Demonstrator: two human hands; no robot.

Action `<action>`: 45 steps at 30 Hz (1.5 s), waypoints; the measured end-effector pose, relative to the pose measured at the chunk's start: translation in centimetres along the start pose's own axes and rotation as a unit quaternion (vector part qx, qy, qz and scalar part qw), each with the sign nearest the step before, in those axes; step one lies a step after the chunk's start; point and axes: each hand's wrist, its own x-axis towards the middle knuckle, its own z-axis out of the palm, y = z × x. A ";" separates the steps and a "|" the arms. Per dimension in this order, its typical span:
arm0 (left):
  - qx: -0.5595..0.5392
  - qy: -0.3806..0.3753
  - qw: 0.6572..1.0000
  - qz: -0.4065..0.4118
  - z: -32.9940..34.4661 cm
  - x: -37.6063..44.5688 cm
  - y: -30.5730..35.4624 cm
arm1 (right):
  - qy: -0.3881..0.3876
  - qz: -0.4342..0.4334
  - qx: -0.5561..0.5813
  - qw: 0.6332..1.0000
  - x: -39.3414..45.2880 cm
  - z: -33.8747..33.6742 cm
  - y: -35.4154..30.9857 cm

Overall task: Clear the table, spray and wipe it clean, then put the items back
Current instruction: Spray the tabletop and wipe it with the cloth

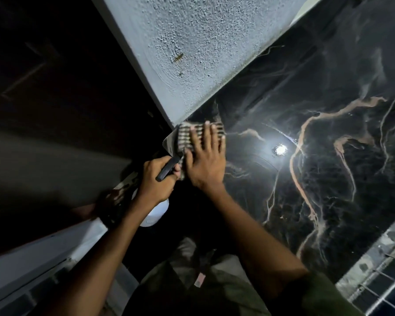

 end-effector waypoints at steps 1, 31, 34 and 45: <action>0.002 0.001 1.000 0.004 -0.1 0.2 0.2 | -0.023 -0.048 -0.003 0.999 -1.4 0.3 -0.8; 0.029 -0.030 0.997 0.061 3.0 0.8 4.0 | 0.019 0.222 0.018 0.975 5.3 -5.2 13.6; 0.038 -0.045 0.994 0.088 4.2 0.5 5.0 | 0.000 0.136 0.018 0.991 2.4 -3.3 8.5; 0.033 -0.116 0.988 0.101 10.1 -2.3 6.9 | 0.003 0.159 0.005 0.987 -25.6 -2.6 18.9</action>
